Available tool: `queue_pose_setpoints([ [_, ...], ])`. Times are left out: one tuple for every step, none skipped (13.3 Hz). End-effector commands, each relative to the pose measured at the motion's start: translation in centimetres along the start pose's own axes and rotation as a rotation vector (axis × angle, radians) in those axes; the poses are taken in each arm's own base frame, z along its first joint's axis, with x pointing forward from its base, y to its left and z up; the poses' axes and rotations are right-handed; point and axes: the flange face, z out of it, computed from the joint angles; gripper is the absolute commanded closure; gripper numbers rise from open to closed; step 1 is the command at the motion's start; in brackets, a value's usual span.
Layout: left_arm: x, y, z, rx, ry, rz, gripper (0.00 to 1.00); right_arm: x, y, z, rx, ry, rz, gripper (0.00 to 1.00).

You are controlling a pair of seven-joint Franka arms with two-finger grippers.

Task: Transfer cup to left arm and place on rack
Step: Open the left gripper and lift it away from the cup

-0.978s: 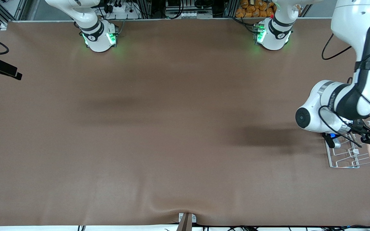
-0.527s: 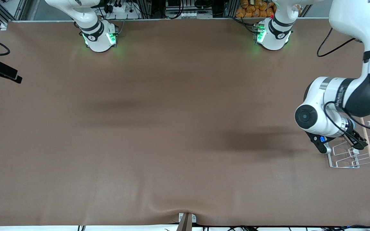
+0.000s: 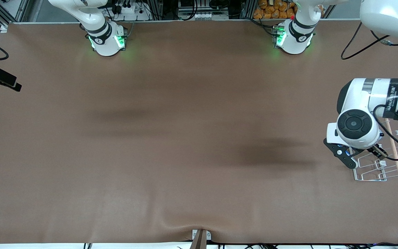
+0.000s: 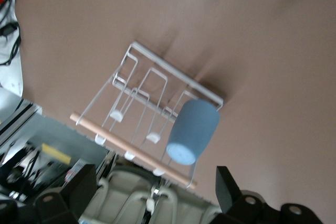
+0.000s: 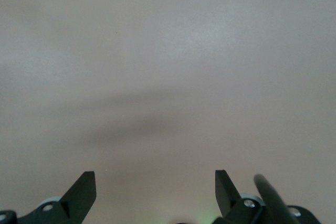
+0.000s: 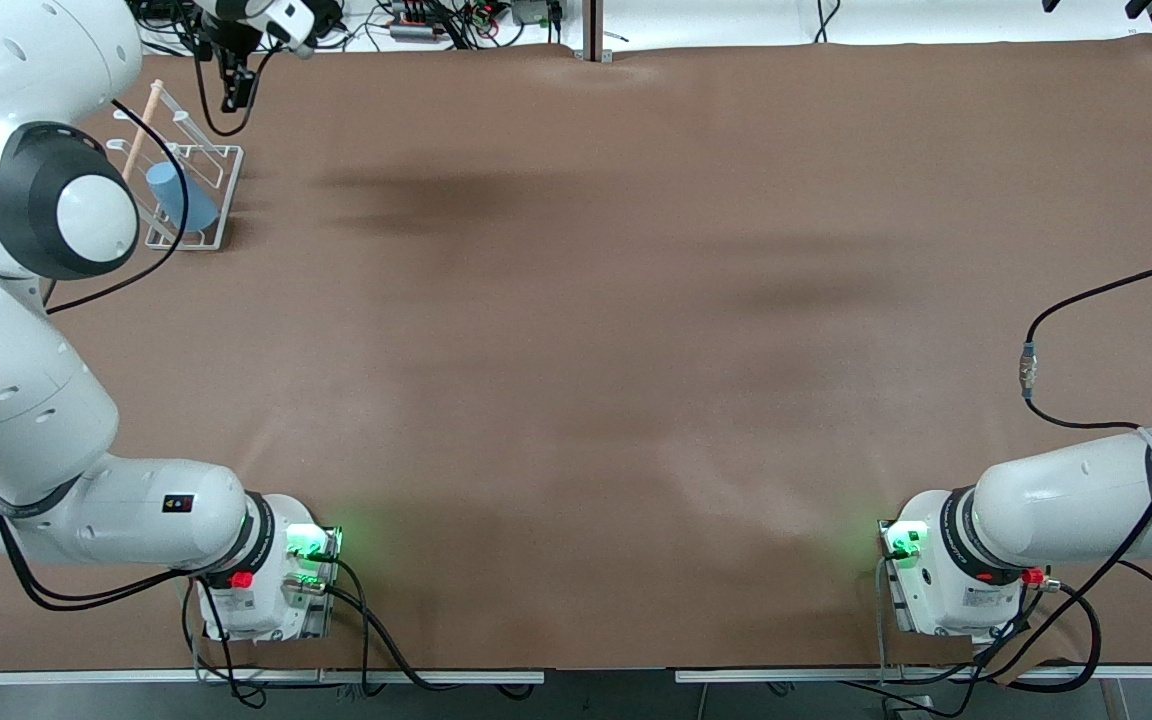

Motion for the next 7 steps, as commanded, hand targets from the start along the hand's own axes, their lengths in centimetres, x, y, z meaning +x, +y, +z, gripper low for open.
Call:
queue_pose_setpoints([
  [0.1, -0.8, -2.2, -0.057, 0.102, -0.058, 0.00, -0.7, 0.6, -1.6, -0.034, 0.036, 0.012, 0.00],
  [0.1, -0.9, -2.9, -0.092, 0.138, -0.126, 0.00, -0.7, 0.7, -1.8, -0.051, 0.042, 0.014, 0.00],
  [-0.2, -1.0, -3.4, -0.139, 0.175, -0.206, 0.00, -0.8, 0.5, -1.8, -0.060, 0.041, 0.010, 0.00],
  [-0.6, -1.4, -4.1, -0.160, 0.233, -0.280, 0.00, -0.9, 0.3, -1.9, -0.057, 0.039, 0.006, 0.00],
  [-1.2, -2.4, -5.3, -0.156, 0.330, -0.333, 0.00, -0.8, 0.1, -1.8, -0.048, 0.037, 0.005, 0.00],
  [-2.2, -3.3, -5.7, -0.187, 0.395, -0.380, 0.00, -0.8, 0.1, -1.7, -0.045, 0.039, 0.004, 0.00],
  [-3.2, -4.2, -5.8, -0.210, 0.439, -0.434, 0.00, -0.7, -0.1, -1.8, -0.047, 0.042, 0.001, 0.00],
])
